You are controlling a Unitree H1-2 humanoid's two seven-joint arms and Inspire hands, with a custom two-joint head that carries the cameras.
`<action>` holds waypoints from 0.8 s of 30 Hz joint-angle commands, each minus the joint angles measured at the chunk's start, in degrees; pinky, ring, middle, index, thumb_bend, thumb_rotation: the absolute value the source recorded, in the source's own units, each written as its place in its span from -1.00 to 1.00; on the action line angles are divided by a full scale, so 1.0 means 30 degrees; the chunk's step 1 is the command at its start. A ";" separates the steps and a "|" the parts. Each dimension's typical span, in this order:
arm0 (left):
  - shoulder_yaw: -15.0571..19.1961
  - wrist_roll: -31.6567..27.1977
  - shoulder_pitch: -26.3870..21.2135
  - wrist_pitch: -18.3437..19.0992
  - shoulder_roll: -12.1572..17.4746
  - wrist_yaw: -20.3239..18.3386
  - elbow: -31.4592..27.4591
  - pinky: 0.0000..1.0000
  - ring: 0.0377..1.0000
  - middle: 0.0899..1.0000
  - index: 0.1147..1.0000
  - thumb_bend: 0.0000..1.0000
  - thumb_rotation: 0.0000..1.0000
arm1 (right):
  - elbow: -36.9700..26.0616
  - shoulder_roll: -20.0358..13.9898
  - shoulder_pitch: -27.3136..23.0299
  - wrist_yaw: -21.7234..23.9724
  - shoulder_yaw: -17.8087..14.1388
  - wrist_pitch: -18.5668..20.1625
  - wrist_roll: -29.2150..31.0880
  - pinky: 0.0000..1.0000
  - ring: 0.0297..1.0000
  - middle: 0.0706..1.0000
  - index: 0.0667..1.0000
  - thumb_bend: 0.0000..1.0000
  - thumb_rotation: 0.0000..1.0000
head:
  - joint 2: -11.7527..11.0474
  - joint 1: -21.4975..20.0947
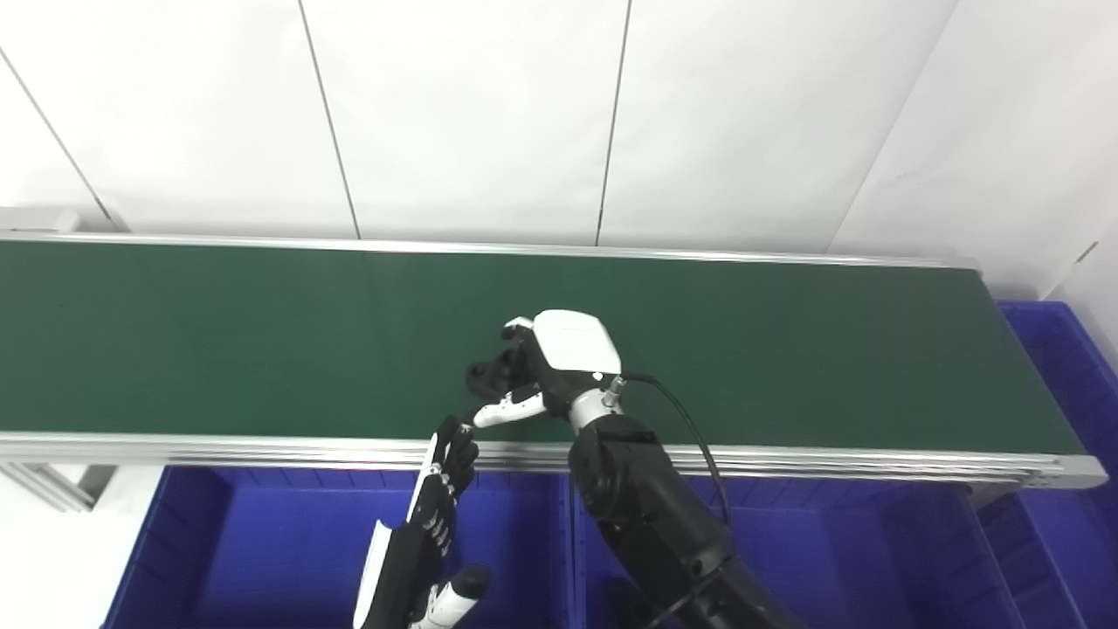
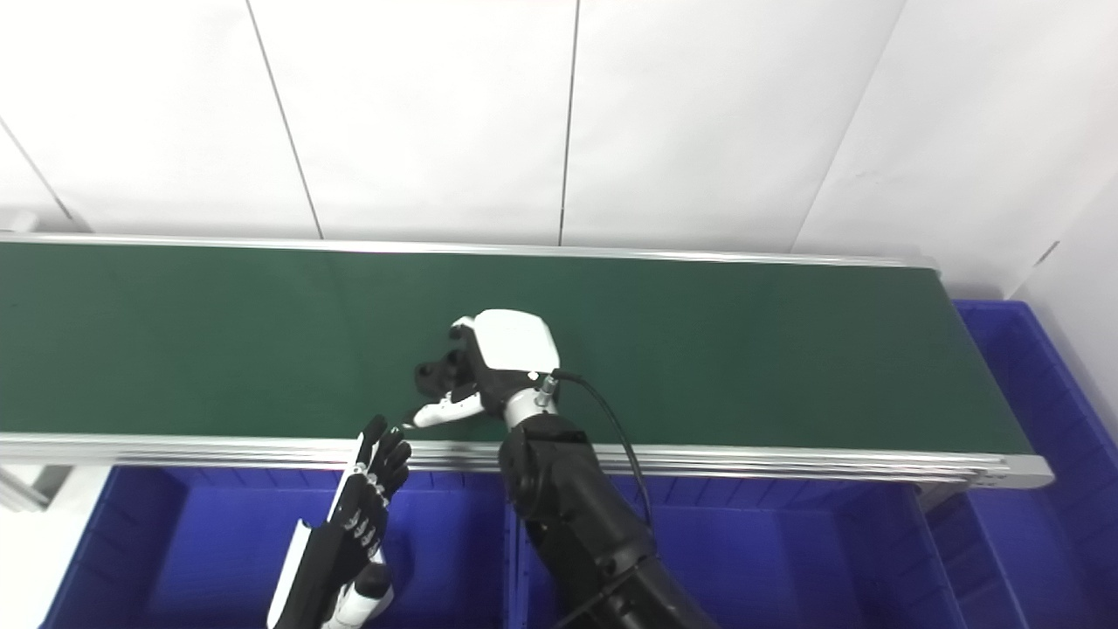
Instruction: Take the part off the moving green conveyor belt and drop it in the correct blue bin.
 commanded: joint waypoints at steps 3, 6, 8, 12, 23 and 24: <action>-0.0918 0.0033 0.0520 0.0138 -0.1237 0.0271 -0.1216 0.91 0.93 0.94 1.00 0.79 0.65 | 0.0613 -0.0556 -0.0585 -0.0497 0.0309 -0.0715 -0.0094 -0.13 0.07 0.29 0.46 0.92 0.05 | 0.0022 -0.0021; -0.0939 0.0033 0.0658 0.0294 -0.1149 0.0256 -0.1475 0.91 0.94 0.95 1.00 0.79 0.66 | 0.1010 -0.0853 -0.0743 -0.0626 0.0467 -0.0733 -0.0082 -0.15 0.05 0.29 0.46 0.90 0.06 | 0.0101 -0.0139; -0.0943 0.0152 0.0755 0.0472 -0.1080 0.0250 -0.1676 0.91 0.94 0.95 1.00 0.79 0.67 | 0.1312 -0.1095 -0.0946 -0.0668 0.0733 -0.0807 -0.0288 -0.14 0.06 0.30 0.46 0.86 0.06 | 0.0166 -0.0193; -0.0933 0.0306 0.0923 0.0768 -0.0982 0.0248 -0.2004 0.90 0.95 0.96 1.00 0.78 0.70 | 0.1727 -0.1334 -0.1248 -0.0686 0.0896 -0.0837 -0.0283 -0.49 -0.35 0.00 0.27 0.33 -0.72 | 0.0241 -0.0265; -0.1000 0.0135 0.1111 0.1424 -0.0979 0.0289 -0.2432 0.94 0.97 0.98 1.00 0.73 0.69 | 0.1348 -0.1741 -0.1468 0.1708 0.1233 0.1138 -0.0727 -0.71 -0.59 -0.14 -0.11 0.06 -1.00 | 0.0380 -0.0414; -0.1009 0.0108 0.1115 0.1447 -0.0992 0.0293 -0.2429 0.94 0.97 0.98 1.00 0.72 0.69 | 0.1323 -0.1770 -0.1412 0.1651 0.1150 0.1111 -0.0659 -0.71 -0.59 -0.14 -0.11 0.06 -1.00 | 0.0380 -0.0412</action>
